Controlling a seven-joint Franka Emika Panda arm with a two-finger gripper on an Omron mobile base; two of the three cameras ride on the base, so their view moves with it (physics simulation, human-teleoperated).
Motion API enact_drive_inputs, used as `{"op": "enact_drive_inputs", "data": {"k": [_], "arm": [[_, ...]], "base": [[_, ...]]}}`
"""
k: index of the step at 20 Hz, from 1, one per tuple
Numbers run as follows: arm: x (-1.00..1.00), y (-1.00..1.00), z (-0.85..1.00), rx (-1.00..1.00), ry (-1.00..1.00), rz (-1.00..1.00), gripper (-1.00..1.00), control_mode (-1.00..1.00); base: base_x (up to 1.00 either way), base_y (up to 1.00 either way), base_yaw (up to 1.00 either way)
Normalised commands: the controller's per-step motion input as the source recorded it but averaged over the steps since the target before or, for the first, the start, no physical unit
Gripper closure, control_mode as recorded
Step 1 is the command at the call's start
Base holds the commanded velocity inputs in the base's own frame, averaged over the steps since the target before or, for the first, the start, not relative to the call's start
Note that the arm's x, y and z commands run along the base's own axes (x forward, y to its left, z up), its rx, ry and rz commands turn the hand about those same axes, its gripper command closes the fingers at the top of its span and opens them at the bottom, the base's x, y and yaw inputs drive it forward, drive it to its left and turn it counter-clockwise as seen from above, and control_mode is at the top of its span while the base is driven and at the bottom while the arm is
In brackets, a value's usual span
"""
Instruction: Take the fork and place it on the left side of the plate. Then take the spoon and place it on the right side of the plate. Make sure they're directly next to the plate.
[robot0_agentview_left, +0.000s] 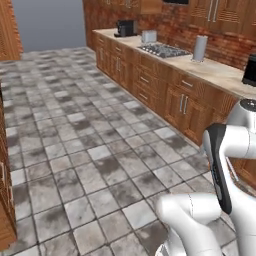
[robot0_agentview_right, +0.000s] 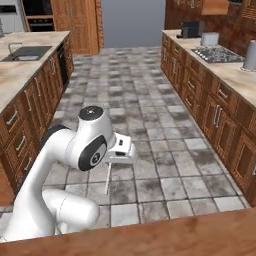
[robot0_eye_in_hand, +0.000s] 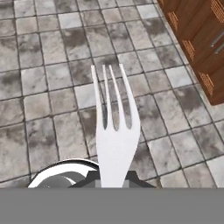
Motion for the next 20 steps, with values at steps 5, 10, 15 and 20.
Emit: {"op": "enact_drive_inputs", "data": {"k": [5, 10, 15, 20], "arm": [[0.0, 0.0, 0.0, 0.0, 0.0, 0.0, 1.0, 1.0], [0.0, 0.0, 0.0, 0.0, 0.0, 0.0, 1.0, 1.0], [0.0, 0.0, 0.0, 0.0, 0.0, 0.0, 1.0, 1.0], [0.0, 0.0, 0.0, 0.0, 0.0, 0.0, 1.0, 1.0]], "base": [[-1.0, 0.69, 0.14], [-0.78, 1.0, 0.06], [-0.41, 1.0, 0.0], [-0.24, 1.0, 0.0]]}}
